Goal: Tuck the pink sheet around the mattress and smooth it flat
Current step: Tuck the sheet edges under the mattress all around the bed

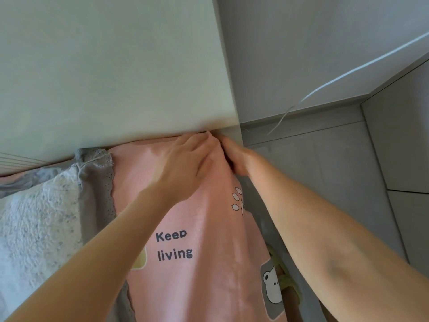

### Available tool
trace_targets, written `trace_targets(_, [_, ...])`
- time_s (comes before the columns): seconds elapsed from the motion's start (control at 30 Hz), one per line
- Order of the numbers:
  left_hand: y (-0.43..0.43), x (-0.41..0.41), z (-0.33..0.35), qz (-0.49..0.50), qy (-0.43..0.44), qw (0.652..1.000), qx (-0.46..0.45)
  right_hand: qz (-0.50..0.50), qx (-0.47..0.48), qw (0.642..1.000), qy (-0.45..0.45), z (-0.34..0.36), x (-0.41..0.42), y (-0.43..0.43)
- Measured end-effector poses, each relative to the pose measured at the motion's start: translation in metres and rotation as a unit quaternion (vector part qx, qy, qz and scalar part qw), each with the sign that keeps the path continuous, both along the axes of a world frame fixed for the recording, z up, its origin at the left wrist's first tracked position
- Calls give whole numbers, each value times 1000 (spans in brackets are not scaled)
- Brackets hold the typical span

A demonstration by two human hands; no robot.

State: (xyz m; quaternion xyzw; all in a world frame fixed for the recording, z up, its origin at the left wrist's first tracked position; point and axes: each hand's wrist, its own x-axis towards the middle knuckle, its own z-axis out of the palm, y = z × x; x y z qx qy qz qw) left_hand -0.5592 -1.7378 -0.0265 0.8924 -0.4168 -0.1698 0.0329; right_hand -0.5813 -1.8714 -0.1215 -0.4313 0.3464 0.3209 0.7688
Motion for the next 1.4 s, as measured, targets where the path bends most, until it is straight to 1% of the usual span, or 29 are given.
trace_targets(0.03, [-4,-2,-4,6,3,1000,12,-9,1,1000,3,-4,-3,1])
trace_targets(0.1, [-13,-3,-11,50,11,998,44,-51,14,998,15,-9,-10,4])
trace_targets(0.17, [-22,-3,-18,90,7,994,61,-99,2,995,33,-7,-16,5])
trace_targets(0.3, [-37,-10,-24,127,-38,985,112,-146,-112,982,40,15,-36,14])
trace_targets(0.37, [-41,-12,-23,132,-61,980,135,-178,-171,969,12,27,-52,19])
trace_targets(0.43, [-43,-12,-22,135,-65,977,154,-175,-224,959,-18,32,-68,25])
trace_targets(0.47, [-42,-12,-24,135,-61,976,162,-162,-222,961,-34,32,-73,30])
trace_targets(0.5, [-40,-11,-25,133,-55,976,161,-143,-197,969,-50,32,-78,35])
trace_targets(0.53, [-40,-8,-24,135,-40,978,156,-135,-152,978,-53,29,-80,37])
trace_targets(0.57, [-40,-5,-22,140,-18,981,131,-146,-90,984,-42,27,-80,34])
trace_targets(0.6, [-37,-4,-18,158,10,984,84,-174,-29,984,-25,24,-81,26])
trace_targets(0.63, [-33,-4,-11,166,38,985,25,-208,7,978,-13,24,-83,16])
trace_targets(0.67, [-25,-7,-3,160,48,985,-35,-235,14,972,-2,23,-88,6])
trace_targets(0.7, [-16,-12,7,142,33,985,-88,-255,1,967,5,23,-96,-1])
trace_targets(0.73, [-4,-21,16,125,-7,985,-116,-265,-11,964,8,25,-106,-5])
trace_targets(0.77, [9,-32,22,100,-50,986,-121,-267,-25,963,12,28,-117,-5])
trace_targets(0.8, [20,-44,24,71,-75,989,-108,-267,-36,963,16,31,-130,-1])
trace_targets(0.83, [30,-56,24,37,-79,992,-90,-265,-47,963,20,34,-142,4])
trace_targets(0.93, [41,-81,14,-74,-39,996,-39,-246,-57,967,24,43,-170,29])
trace_targets(1.0, [42,-87,5,-134,-36,990,-7,-220,-58,974,13,47,-184,47])
trace_targets(1.07, [37,-84,-2,-162,-43,986,13,-198,-87,976,7,43,-195,62])
trace_targets(1.17, [26,-76,-9,-196,-65,978,34,-197,-163,967,16,32,-213,79])
trace_targets(1.2, [21,-73,-10,-210,-68,975,41,-189,-169,967,19,30,-218,83])
trace_targets(1.3, [5,-64,-17,-252,-85,960,86,-182,-110,977,28,26,-229,91])
trace_targets(1.4, [-23,-60,-19,-298,-109,938,137,-195,-63,978,28,23,-227,84])
